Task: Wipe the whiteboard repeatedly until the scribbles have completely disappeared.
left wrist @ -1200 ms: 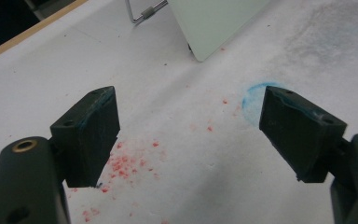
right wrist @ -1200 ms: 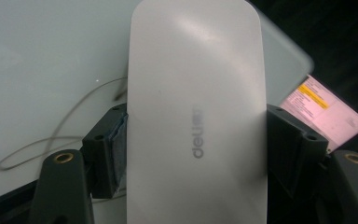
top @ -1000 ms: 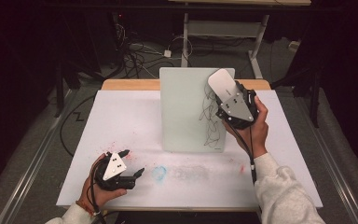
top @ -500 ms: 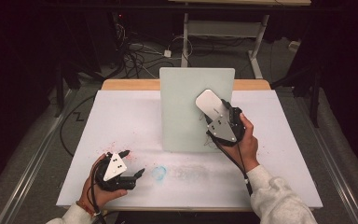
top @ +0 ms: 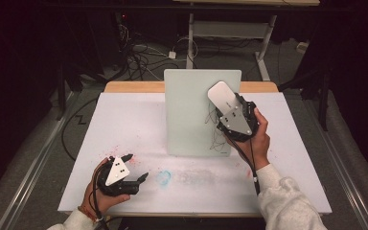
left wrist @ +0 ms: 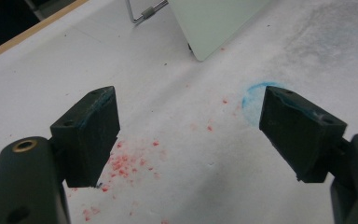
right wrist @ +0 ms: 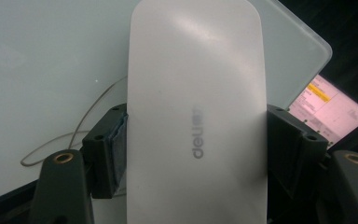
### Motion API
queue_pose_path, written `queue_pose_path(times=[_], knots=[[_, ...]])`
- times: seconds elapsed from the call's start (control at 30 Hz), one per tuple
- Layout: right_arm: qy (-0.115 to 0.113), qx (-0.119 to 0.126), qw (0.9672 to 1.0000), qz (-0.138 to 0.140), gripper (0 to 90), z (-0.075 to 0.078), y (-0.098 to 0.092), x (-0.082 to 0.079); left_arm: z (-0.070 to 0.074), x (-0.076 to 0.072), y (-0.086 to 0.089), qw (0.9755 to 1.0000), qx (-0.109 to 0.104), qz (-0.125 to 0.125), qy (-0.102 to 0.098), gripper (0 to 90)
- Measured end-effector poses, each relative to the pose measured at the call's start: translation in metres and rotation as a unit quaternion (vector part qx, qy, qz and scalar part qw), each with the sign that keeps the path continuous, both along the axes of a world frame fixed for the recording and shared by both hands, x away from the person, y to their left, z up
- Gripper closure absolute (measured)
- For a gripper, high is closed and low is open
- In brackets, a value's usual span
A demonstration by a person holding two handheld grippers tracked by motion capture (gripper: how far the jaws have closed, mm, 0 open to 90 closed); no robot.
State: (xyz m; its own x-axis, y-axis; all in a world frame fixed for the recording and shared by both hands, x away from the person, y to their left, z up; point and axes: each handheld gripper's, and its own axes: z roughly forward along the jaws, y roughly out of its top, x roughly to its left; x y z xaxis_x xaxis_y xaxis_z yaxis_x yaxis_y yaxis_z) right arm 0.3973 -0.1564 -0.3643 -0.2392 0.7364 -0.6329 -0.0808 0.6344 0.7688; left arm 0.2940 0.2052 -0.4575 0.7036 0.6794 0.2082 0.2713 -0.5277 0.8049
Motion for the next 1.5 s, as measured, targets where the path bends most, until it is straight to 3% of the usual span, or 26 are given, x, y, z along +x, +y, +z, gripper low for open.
queue_pose_path(times=[0.23,0.3,0.6,0.7,0.83,0.97,1.17,1.3,1.4,1.5], knots=[[0.0,-0.012,0.9999,-0.002,31.2,-0.013,0.002,-0.005,0.0,-0.001,-0.001,1.0,0.003,-0.002,-0.001,19.4],[0.003,-0.02,0.9998,0.002,31.2,-0.024,0.003,-0.01,0.0,-0.001,-0.002,1.0,0.005,-0.002,0.0,19.4],[0.011,-0.046,0.9988,0.011,31.2,-0.046,0.011,-0.019,0.0,0.0,-0.003,1.0,0.007,-0.004,0.0,19.4],[0.014,-0.076,0.9968,0.02,31.1,-0.055,0.018,-0.022,0.0,0.0,-0.003,1.0,0.008,-0.004,0.001,19.4],[0.024,-0.069,0.9969,0.029,31.1,-0.05,0.016,-0.02,-0.001,0.0,-0.003,1.0,0.007,-0.004,0.001,19.4],[0.015,-0.059,0.9979,0.024,31.1,-0.034,0.016,-0.013,-0.001,0.001,-0.003,1.0,0.007,-0.005,0.002,19.4],[0.003,-0.027,0.9996,0.01,31.1,0.003,0.015,0.002,-0.001,0.0,-0.002,1.0,0.003,-0.004,0.0,19.4],[0.0,-0.017,0.9998,0.003,31.1,0.012,0.012,0.005,0.0,0.0,-0.002,1.0,0.003,-0.004,0.0,19.4],[-0.002,-0.019,0.9998,-0.001,31.1,0.009,0.013,0.004,0.0,0.0,-0.001,1.0,0.002,-0.004,0.0,19.4],[0.002,-0.038,0.9993,0.008,31.1,-0.008,0.014,-0.002,0.0,0.0,-0.002,1.0,0.005,-0.006,0.001,19.4]])
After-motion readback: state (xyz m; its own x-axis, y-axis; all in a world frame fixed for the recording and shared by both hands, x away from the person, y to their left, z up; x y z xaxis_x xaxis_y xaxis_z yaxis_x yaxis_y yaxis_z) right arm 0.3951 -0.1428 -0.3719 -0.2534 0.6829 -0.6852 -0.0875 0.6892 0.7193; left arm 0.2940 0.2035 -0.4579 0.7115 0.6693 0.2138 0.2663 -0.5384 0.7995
